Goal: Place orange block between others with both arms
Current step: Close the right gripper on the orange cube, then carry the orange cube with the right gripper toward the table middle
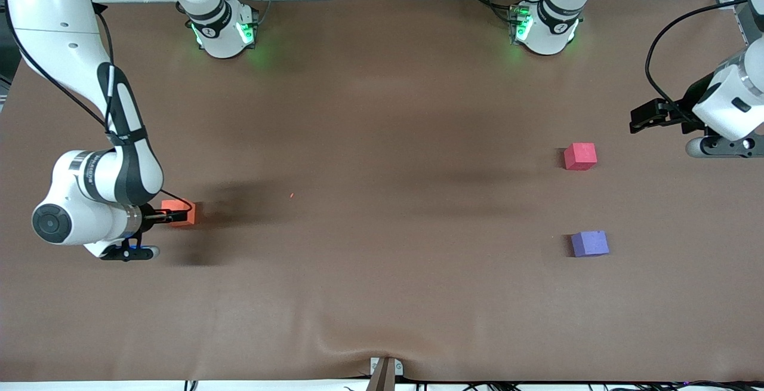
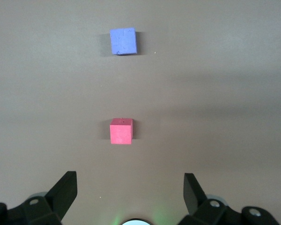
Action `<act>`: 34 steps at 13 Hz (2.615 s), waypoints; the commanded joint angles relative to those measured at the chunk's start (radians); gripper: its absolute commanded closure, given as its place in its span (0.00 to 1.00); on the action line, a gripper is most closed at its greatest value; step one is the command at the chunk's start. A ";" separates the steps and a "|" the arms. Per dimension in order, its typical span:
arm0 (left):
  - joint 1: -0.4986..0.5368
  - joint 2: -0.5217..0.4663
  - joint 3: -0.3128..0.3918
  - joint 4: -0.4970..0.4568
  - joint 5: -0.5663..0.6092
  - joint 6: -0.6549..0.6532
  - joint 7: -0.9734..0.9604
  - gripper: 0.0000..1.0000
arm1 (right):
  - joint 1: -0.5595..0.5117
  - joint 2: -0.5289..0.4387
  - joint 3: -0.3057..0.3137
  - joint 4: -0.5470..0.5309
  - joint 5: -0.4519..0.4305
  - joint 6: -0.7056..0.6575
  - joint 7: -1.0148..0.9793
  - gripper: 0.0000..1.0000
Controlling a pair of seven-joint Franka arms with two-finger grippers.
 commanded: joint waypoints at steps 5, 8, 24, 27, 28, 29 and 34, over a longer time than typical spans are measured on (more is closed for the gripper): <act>0.006 -0.017 -0.003 -0.081 -0.021 0.047 0.000 0.00 | 0.002 0.022 0.000 -0.027 -0.006 0.027 -0.034 0.00; 0.006 -0.017 -0.003 -0.100 -0.021 0.048 0.000 0.00 | 0.003 0.025 0.000 -0.029 -0.006 0.030 -0.039 0.01; -0.003 0.006 -0.005 -0.153 -0.021 0.139 -0.001 0.00 | 0.294 -0.106 0.115 0.060 0.057 0.025 0.405 0.52; -0.004 0.022 -0.005 -0.155 -0.021 0.139 -0.001 0.00 | 0.481 -0.078 0.115 0.060 0.054 0.053 0.666 0.52; -0.004 0.022 -0.005 -0.155 -0.021 0.139 -0.001 0.00 | 0.517 -0.062 0.115 0.060 0.062 0.098 0.678 0.52; -0.004 0.022 -0.005 -0.156 -0.021 0.139 -0.003 0.00 | 0.549 -0.040 0.115 0.060 0.089 0.149 0.673 0.50; -0.004 0.016 -0.006 -0.164 -0.021 0.131 -0.003 0.00 | 0.681 0.029 0.113 0.066 0.331 0.263 0.682 0.47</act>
